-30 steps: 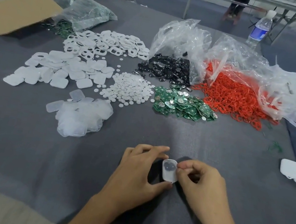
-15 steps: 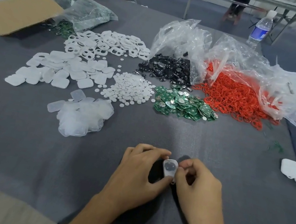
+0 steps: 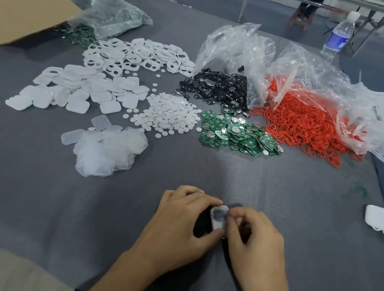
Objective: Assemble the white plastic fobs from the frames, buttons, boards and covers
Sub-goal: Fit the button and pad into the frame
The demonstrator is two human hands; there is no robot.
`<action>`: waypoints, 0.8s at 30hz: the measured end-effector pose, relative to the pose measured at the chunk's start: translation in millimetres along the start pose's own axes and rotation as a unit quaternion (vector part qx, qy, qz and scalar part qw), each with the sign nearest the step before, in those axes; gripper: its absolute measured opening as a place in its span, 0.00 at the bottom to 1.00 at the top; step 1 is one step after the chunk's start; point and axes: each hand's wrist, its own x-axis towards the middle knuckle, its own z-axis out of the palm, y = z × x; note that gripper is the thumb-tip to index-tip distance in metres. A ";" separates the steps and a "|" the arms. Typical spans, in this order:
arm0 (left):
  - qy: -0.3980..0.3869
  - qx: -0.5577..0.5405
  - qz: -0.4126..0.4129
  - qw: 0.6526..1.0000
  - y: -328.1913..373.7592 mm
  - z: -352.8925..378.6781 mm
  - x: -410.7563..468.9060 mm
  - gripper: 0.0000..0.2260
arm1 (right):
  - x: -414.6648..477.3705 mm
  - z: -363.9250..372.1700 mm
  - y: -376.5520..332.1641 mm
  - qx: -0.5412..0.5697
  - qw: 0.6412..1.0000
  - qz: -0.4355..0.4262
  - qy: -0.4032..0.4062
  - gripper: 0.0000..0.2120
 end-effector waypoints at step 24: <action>-0.010 -0.010 0.007 1.000 -10.7 5.6 2.7 0.24 | 6.2 -4.0 11.7 0.045 0.996 -0.054 -0.053 0.19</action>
